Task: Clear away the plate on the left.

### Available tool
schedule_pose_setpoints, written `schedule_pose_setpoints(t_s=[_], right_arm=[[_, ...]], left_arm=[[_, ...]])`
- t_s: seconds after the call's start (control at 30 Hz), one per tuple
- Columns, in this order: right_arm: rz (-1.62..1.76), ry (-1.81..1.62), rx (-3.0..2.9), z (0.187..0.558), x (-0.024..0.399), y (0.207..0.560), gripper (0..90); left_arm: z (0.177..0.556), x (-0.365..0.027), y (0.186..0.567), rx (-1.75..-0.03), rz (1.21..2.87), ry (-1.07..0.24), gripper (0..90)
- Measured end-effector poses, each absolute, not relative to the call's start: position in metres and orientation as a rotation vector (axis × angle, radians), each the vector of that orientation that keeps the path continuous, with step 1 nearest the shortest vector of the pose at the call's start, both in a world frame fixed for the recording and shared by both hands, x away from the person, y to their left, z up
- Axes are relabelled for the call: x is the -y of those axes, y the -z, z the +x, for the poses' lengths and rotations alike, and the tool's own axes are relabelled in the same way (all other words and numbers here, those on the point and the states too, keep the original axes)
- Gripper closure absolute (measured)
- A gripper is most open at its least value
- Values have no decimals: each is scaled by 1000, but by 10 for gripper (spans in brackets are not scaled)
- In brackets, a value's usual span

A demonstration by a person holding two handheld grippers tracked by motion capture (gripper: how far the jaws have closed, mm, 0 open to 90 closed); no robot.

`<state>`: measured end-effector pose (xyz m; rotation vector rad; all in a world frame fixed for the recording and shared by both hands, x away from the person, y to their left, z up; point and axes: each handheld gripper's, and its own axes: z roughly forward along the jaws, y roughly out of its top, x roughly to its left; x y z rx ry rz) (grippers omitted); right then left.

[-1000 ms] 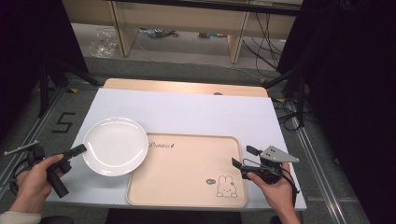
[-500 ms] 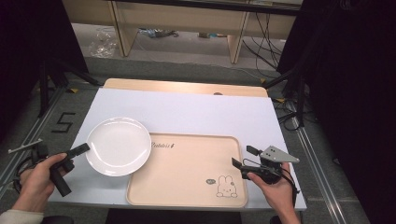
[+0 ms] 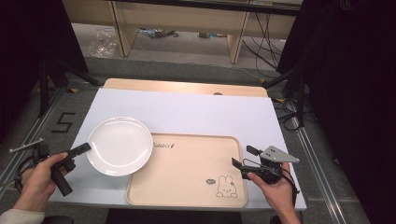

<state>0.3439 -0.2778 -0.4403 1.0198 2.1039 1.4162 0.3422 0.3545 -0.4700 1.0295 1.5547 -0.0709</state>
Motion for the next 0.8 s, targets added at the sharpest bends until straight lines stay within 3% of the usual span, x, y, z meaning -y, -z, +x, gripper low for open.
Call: schedule_pose_setpoints(t_s=[0.8], right_arm=[[994,-1429,-2081,345,278,442,227]], left_arm=[[346,-345,468,-1534,1038,99,874]])
